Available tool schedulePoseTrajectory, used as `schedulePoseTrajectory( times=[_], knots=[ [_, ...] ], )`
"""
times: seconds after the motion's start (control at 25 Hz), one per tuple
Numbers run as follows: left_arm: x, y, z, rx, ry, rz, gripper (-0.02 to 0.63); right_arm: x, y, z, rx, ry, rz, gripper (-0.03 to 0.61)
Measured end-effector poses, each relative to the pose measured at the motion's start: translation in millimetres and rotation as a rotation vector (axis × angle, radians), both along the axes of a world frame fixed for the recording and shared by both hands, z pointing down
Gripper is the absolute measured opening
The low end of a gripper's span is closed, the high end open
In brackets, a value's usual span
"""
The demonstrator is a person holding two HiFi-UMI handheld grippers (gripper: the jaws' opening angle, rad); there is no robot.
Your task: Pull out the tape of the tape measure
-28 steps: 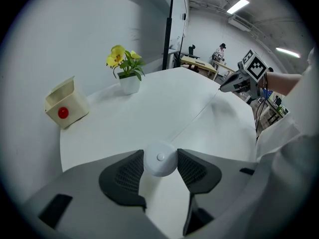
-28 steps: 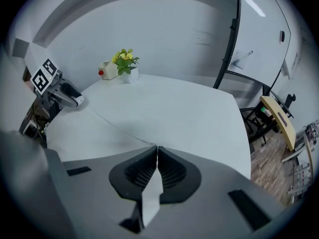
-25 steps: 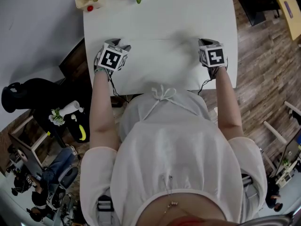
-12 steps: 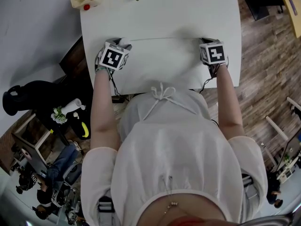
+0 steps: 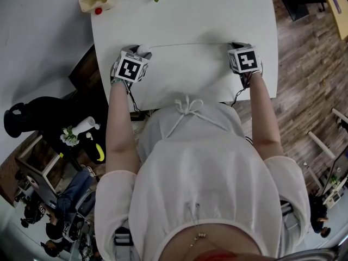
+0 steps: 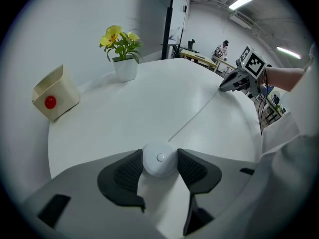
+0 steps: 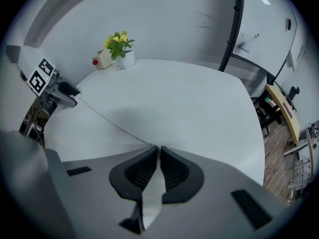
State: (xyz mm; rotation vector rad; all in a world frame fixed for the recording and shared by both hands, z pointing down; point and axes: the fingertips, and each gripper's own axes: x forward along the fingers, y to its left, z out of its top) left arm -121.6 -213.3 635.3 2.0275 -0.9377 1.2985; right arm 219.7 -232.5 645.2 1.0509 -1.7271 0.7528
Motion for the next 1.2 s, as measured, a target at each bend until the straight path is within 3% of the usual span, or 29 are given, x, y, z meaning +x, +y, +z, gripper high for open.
schedulePoseTrajectory(
  times=[0.08,0.16,0.2,0.32,0.52,0.76,0.92,1.2],
  knots=[
    [-2,0,0,0.026,0.025,-0.004,0.229,0,0,-1,0.007,0.000,0.006,0.051],
    [-2,0,-2,0.041,0.065,-0.021,0.230,1,1,-1,0.006,-0.012,0.001,0.182],
    [0,1,-3,0.044,0.090,-0.035,0.234,1,3,-2,0.003,-0.020,-0.001,0.210],
    [3,3,-8,0.065,0.126,-0.072,0.287,8,7,-9,0.021,-0.020,0.007,0.207],
    [-1,5,-27,0.132,0.108,-0.075,0.293,4,10,-27,0.067,-0.048,0.025,0.207],
    [-5,-15,-86,0.350,0.131,-0.148,0.285,-9,-4,-70,0.183,-0.117,0.020,0.199],
    [-12,-16,-127,0.475,0.141,-0.198,0.200,-15,-17,-115,0.335,-0.183,0.060,0.168],
    [-27,-20,-220,0.761,0.180,-0.291,0.055,-31,-27,-198,0.607,-0.313,0.059,0.074]
  ],
)
